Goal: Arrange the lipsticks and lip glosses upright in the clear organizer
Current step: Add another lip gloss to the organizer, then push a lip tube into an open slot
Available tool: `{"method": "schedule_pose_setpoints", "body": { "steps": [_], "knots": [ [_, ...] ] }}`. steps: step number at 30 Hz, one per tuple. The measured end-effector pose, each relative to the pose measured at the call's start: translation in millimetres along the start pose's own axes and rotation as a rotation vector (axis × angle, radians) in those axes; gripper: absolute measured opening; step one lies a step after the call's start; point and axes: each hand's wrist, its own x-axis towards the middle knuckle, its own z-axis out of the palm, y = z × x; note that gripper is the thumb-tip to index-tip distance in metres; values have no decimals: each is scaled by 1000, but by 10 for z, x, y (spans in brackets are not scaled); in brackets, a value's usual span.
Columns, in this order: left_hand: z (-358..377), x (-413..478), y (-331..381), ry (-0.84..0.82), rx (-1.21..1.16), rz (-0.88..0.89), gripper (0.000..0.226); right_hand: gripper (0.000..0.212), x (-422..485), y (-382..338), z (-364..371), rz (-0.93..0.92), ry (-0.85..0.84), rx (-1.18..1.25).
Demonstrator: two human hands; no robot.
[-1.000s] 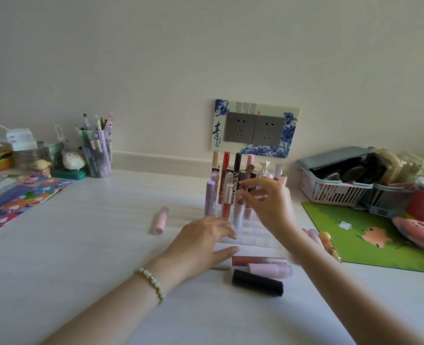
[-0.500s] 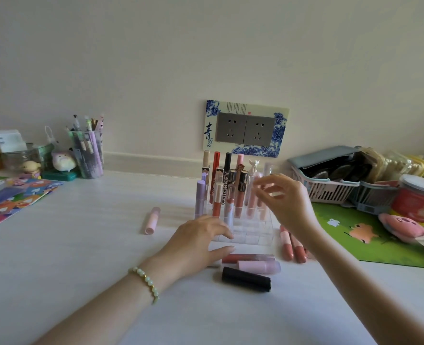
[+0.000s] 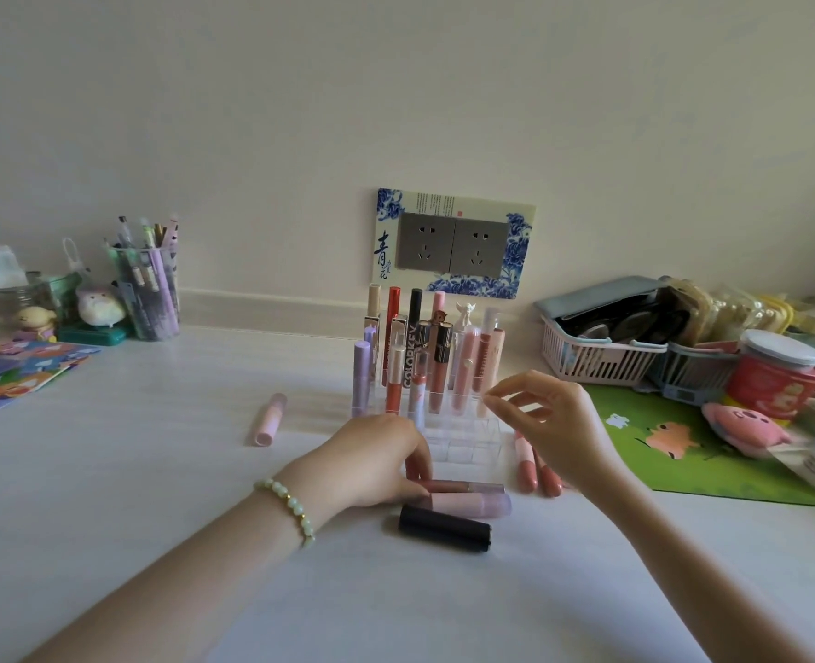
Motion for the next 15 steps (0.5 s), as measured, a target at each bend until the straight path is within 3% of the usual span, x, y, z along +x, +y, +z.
{"method": "schedule_pose_setpoints", "body": {
  "steps": [4,8,15],
  "knots": [
    [15,-26,-63,183,-13,-15,19,5,-23,8,31,53,-67,-39],
    [47,-32,-138,409,-177,-45,16,8,-30,-18,70,88,-160,-20],
    [202,-3,-108,585,-457,-48,19,28,-7,-158,56,247,-99,565]
  ]
}}
